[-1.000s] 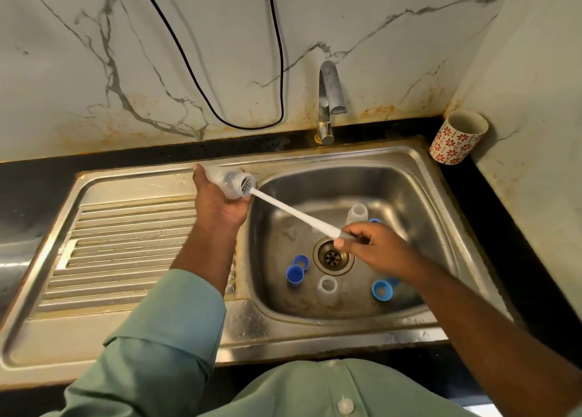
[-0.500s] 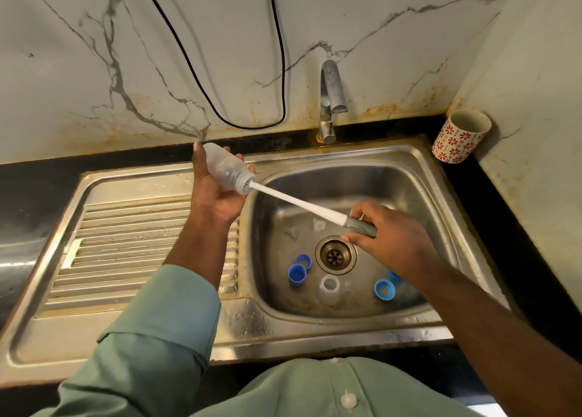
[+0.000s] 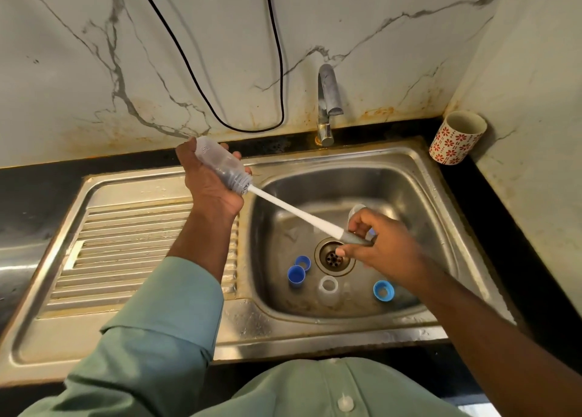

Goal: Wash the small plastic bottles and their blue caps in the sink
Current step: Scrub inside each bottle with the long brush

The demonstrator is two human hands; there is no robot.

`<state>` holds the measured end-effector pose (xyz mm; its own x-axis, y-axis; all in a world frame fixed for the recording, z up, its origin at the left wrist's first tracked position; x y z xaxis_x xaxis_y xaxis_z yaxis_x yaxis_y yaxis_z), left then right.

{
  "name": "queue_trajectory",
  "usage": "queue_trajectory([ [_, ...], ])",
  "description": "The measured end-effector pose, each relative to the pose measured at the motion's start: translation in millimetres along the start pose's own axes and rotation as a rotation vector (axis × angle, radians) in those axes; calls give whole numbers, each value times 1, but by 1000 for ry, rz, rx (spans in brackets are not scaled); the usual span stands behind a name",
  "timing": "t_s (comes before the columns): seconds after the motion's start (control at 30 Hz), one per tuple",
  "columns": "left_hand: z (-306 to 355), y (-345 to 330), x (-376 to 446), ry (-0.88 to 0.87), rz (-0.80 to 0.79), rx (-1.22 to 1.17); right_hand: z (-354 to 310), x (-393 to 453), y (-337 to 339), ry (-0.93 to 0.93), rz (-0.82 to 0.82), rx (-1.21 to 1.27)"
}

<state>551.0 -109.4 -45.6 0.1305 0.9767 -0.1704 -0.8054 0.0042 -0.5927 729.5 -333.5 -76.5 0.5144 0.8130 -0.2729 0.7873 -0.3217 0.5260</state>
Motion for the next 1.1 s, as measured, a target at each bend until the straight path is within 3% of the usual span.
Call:
queue_trajectory([
  [0.1,-4,2,1,-8,13,-10,-7,-2,9,77,218,-352],
  [0.13,-6,4,2,-8,23,-17,-4,0,7,32,173,-339],
  [0.23,-11,10,3,6,58,-32,6,-1,-19,-187,-189,63],
  [0.3,-11,12,4,12,75,-43,0,-6,-22,-109,-229,74],
  [0.47,-7,17,3,2,135,-83,2,-2,-5,74,83,-299],
  [0.53,-10,16,0,10,144,-82,1,1,-6,89,121,-339],
  [0.6,-13,14,-2,22,146,-94,3,2,-13,38,32,-261],
  [0.7,-12,17,-3,32,181,-126,11,-5,-30,-172,-284,102],
  [0.73,-11,19,-3,34,203,-138,10,-7,-30,-176,-313,141],
  [0.83,-13,17,-8,62,271,-190,9,-5,-12,-56,-161,-32],
  [1.0,-21,6,-18,115,326,-267,-1,-10,24,300,372,-518],
  [1.1,-27,6,-18,164,315,-296,14,-6,31,251,417,-511],
])
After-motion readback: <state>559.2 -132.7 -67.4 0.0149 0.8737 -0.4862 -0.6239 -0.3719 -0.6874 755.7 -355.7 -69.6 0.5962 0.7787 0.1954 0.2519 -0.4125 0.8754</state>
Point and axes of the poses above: each hand's wrist, its own x-axis towards the middle knuckle, its own y-axis out of the back of the hand, z = x × y, the point moved 8 cm from there along x, towards the middle knuckle, and after that the axes turned 10 degrees about -y, right-handed, at the moved point
